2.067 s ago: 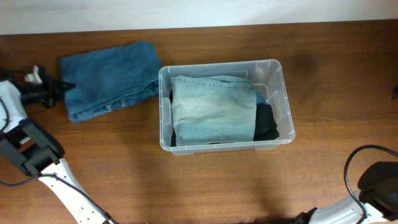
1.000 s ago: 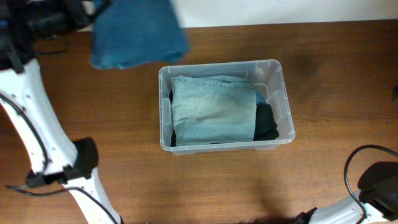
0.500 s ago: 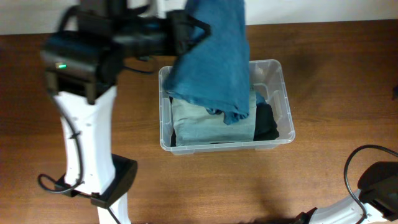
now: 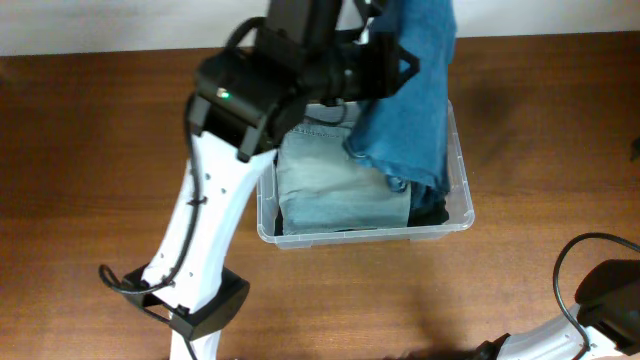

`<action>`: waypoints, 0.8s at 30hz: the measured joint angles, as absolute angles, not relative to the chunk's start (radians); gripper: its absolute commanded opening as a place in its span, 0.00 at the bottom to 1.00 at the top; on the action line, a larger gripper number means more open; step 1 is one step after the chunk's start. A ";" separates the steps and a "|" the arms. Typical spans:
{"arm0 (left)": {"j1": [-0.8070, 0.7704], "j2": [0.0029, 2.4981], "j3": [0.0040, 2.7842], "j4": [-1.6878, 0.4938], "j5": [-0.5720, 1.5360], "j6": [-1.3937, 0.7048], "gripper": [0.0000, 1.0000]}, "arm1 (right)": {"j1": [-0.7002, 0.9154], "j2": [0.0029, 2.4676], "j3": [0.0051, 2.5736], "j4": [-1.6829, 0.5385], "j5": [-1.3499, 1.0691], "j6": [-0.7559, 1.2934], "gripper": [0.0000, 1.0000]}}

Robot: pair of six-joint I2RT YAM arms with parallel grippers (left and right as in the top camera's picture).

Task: Pack container
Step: 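Lift the dark blue jeans and carry them right over the container, then lower the dark blue jeans into the container and release them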

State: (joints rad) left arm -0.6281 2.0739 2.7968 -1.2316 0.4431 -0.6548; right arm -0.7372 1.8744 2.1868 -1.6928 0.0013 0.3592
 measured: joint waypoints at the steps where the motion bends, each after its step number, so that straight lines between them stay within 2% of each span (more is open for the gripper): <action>1: -0.638 2.074 2.789 -1.219 0.432 -0.668 0.01 | -0.737 1.874 2.187 -1.693 0.001 0.359 0.98; 24: -0.739 2.086 2.766 -1.110 0.384 -0.798 0.01 | -0.737 1.874 2.187 -1.693 0.001 0.358 0.99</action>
